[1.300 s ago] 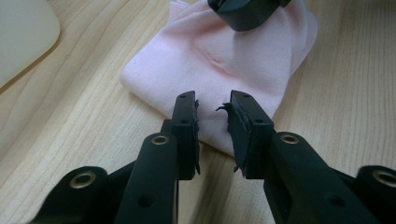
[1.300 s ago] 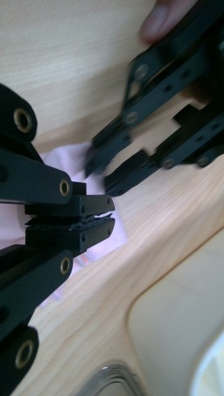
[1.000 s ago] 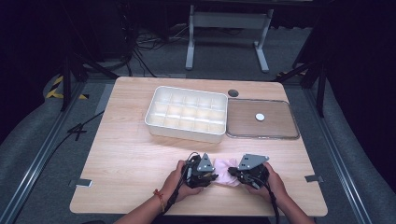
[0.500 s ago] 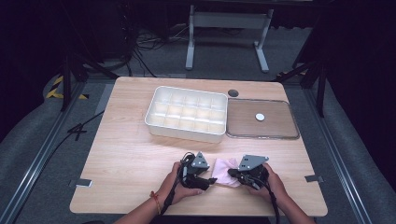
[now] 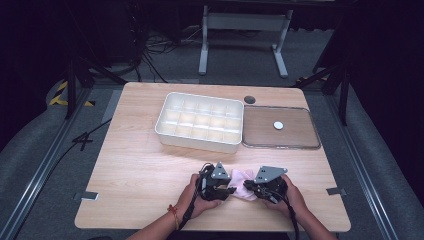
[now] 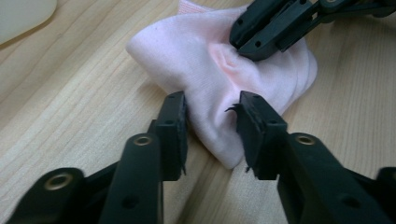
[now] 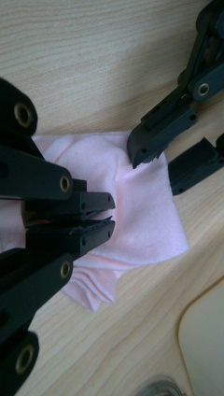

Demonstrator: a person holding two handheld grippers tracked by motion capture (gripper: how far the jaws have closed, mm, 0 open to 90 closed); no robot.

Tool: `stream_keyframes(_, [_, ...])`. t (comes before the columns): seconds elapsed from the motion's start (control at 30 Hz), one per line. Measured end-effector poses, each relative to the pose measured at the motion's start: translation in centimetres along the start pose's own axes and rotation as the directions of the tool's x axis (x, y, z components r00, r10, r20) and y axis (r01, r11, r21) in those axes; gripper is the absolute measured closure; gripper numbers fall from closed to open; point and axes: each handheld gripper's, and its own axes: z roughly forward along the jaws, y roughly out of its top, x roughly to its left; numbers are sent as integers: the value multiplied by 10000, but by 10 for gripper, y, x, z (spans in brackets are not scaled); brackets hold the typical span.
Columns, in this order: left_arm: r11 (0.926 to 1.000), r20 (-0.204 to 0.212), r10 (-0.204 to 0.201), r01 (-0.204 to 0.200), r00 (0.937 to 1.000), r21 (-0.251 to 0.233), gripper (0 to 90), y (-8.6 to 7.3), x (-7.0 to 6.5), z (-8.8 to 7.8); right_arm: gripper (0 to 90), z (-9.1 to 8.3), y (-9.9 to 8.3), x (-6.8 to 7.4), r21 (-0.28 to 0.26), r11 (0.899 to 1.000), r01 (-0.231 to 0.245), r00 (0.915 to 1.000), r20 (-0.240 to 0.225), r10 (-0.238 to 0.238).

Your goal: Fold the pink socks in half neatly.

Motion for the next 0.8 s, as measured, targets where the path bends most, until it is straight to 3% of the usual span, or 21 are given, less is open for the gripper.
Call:
stream_keyframes(0.13, [9999,143,-144,144,9998,5,690,0,3,0,849,-10,5,-3,-591,9982,-104,9997,229,118])
stream_keyframes(0.33, [9998,124,-168,168,9998,-54,730,1,4,-2,862,-2,5,-1,-400,9992,26,9998,187,-19])
stream_keyframes(0.5, [10000,45,20,-20,10000,-95,821,2,7,-7,894,10,9,1,-383,9993,-46,9999,-109,42])
stream_keyframes(0.8, [9990,10,81,-80,10000,-444,833,4,8,-14,896,19,12,7,-279,9996,102,9999,73,-100])
